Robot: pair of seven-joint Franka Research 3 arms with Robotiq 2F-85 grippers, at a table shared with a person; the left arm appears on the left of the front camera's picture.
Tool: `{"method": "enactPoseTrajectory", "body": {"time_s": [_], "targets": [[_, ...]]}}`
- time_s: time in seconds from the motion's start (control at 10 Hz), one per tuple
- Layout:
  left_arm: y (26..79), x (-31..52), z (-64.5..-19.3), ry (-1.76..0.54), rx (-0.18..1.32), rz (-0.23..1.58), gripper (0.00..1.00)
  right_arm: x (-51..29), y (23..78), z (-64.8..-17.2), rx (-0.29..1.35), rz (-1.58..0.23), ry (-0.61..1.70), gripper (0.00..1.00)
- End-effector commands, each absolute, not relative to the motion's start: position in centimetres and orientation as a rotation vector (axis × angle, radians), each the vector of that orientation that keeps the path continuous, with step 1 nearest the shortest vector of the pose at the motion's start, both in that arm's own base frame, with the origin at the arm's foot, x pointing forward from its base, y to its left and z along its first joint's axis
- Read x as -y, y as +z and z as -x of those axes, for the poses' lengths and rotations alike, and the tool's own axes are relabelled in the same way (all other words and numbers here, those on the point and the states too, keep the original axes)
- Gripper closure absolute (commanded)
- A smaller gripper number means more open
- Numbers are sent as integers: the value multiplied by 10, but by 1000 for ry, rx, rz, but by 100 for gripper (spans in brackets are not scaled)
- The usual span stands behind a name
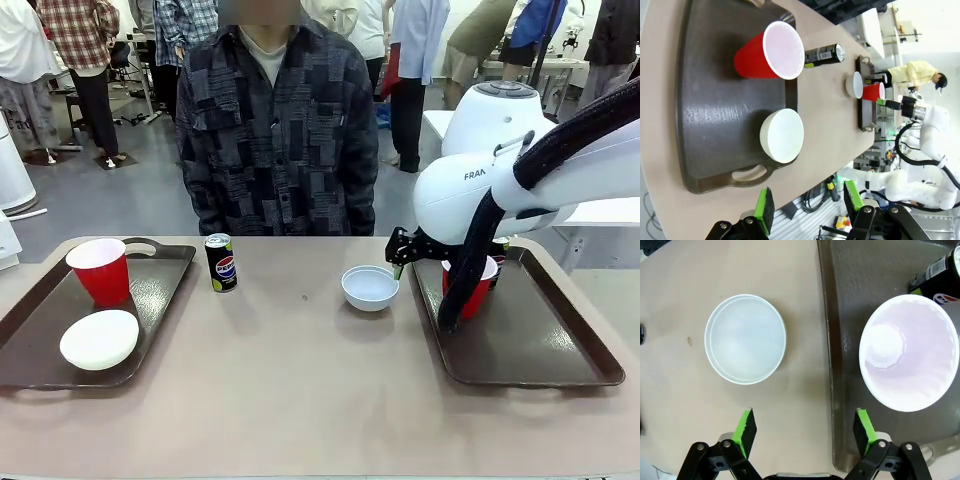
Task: Prepare tableware on both trays.
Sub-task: Pick up a Picnic Bowl from the table and place it on a Handle tray.
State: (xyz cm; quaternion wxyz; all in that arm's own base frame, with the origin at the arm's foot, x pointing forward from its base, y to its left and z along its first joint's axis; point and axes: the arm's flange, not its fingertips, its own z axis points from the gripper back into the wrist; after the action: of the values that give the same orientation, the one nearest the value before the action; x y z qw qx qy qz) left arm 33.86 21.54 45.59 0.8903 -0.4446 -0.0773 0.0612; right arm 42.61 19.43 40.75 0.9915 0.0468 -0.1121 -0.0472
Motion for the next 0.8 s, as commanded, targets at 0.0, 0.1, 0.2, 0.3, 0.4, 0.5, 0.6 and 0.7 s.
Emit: {"method": "enactPoseTrajectory", "body": {"time_s": [0.0, 0.1, 0.2, 0.3, 0.4, 0.5, 0.6, 0.7], "targets": [[457, -215, -338, 128, 163, 925, 26, -192, 408, -420, 223, -89, -95, 0], [457, -215, -338, 128, 163, 925, 26, -194, 408, -426, 225, -94, -95, 0], [457, -215, -338, 128, 163, 925, 26, -199, 407, -426, 232, -89, -101, 0], [457, -215, -338, 128, 163, 925, 26, -209, 405, -428, 227, -100, -80, 0], [457, -215, -338, 128, 163, 925, 26, -219, 405, -430, 231, -109, -78, 0], [457, -215, -338, 128, 163, 925, 26, -228, 405, -430, 231, -114, -75, 0], [457, -215, -338, 128, 163, 925, 26, -235, 404, -434, 240, -102, -81, 0], [457, -215, -338, 128, 163, 925, 26, -238, 403, -439, 242, -100, -96, 0]]}}
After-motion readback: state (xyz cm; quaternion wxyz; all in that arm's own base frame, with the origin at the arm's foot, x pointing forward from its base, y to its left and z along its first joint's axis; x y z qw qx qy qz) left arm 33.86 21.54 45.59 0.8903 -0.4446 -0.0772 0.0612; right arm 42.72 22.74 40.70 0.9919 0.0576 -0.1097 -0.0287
